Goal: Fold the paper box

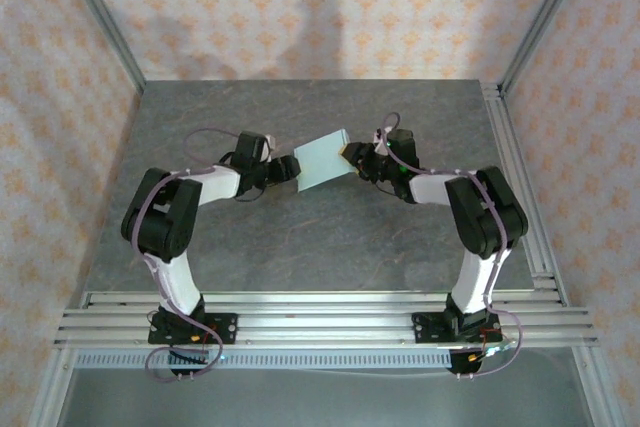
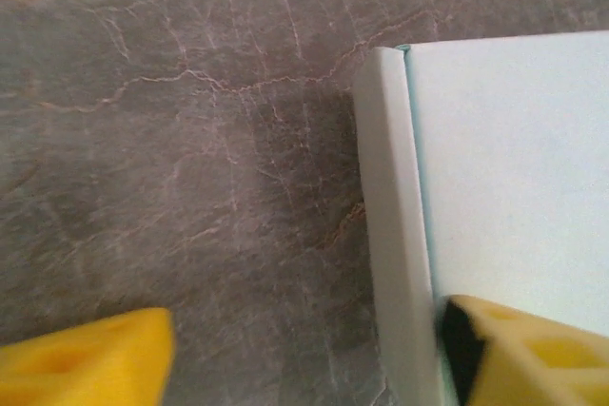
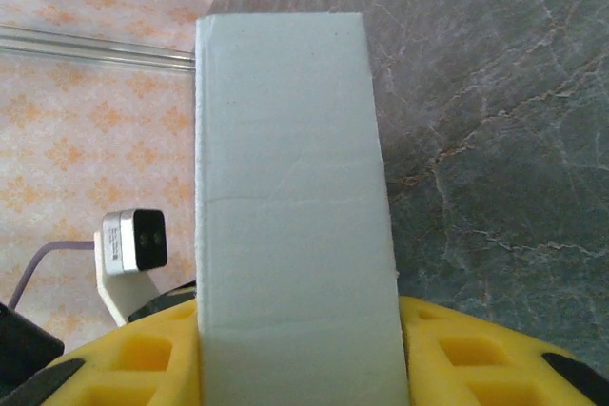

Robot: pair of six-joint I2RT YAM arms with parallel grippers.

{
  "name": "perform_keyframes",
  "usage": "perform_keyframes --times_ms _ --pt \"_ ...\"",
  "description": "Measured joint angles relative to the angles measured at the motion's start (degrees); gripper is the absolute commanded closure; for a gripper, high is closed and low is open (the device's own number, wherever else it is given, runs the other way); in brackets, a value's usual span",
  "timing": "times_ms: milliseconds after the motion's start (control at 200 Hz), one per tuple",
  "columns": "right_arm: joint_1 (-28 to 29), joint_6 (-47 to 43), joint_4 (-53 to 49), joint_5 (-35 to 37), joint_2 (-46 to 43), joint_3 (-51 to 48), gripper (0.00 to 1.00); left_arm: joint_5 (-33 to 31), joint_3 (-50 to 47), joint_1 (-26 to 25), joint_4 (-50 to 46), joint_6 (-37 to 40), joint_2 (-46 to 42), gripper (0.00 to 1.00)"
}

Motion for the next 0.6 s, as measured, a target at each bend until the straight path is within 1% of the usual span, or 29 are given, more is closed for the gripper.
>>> perform_keyframes --times_ms 85,150,180,265,400,495,601 --pt "0.0 0.0 -0.1 0.0 -1.8 0.0 0.63 -2.4 -3.0 -0.4 1.5 3.0 -4.9 0.07" --pt "-0.2 0.1 -0.1 0.0 -3.4 0.0 0.63 -5.0 -5.5 -1.5 3.4 6.9 -9.6 0.01" --pt "-0.3 0.1 -0.2 0.0 -4.2 0.0 0.63 -6.4 -6.6 -2.3 4.5 9.2 -11.8 0.0" --pt "-0.8 0.2 -0.7 0.0 -6.4 0.0 0.63 -10.7 -9.4 -5.6 7.5 17.0 -18.1 0.0" --pt "-1.7 0.3 -2.4 0.0 -10.2 0.0 0.63 -17.6 -13.5 -12.6 13.4 31.4 -26.2 0.0" --pt "-2.1 0.7 -3.5 0.0 -12.9 0.0 0.63 -22.1 -15.7 -16.2 17.0 41.2 -29.1 0.0" --pt "-2.3 1.0 -5.0 -0.2 -15.8 0.0 0.63 -26.4 -18.5 -19.3 21.6 52.8 -30.3 0.0"
